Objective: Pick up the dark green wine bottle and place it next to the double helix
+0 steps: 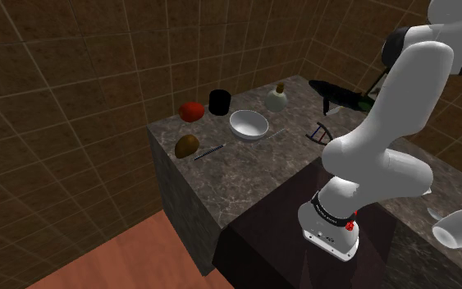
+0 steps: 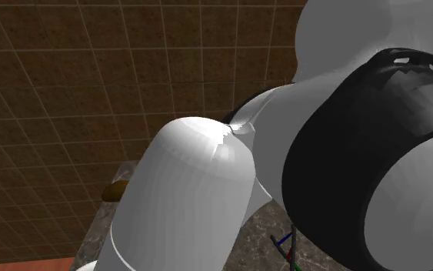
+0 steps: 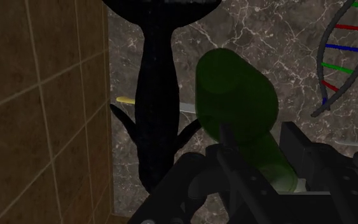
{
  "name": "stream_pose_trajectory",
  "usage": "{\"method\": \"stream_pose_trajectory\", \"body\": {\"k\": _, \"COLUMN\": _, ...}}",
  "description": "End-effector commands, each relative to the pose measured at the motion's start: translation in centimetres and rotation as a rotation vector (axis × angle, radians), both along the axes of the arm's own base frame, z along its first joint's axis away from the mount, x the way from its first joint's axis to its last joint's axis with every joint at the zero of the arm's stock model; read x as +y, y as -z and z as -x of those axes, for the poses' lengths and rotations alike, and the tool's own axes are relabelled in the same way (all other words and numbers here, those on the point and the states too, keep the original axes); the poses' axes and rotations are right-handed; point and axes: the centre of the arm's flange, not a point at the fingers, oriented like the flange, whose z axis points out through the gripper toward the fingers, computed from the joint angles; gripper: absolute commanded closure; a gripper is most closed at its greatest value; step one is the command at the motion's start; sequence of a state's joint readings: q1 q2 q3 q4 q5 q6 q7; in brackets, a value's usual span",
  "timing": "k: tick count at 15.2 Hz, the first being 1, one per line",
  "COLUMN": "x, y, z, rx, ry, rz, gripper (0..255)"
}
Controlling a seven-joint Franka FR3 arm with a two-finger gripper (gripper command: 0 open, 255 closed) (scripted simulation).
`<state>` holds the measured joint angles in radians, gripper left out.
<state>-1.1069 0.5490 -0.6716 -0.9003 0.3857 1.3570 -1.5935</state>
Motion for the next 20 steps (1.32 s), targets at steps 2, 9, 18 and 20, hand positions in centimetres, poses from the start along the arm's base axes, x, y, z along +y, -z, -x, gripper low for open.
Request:
{"method": "stream_pose_trajectory", "body": {"k": 2, "x": -0.2, "y": 1.5, "z": 0.0, "rx": 0.0, "ry": -0.001, "rz": 0.001, "gripper": 255}}
{"method": "stream_pose_trajectory", "body": {"k": 9, "x": -0.2, "y": 5.2, "z": 0.0, "rx": 0.0, "ry": -0.001, "rz": 0.001, "gripper": 255}}
{"method": "stream_pose_trajectory", "body": {"k": 18, "x": -0.2, "y": 10.0, "z": 0.0, "rx": 0.0, "ry": -0.001, "rz": 0.001, "gripper": 255}}
{"method": "stream_pose_trajectory", "body": {"k": 20, "x": -0.2, "y": 11.0, "z": 0.0, "rx": 0.0, "ry": -0.001, "rz": 0.001, "gripper": 255}}
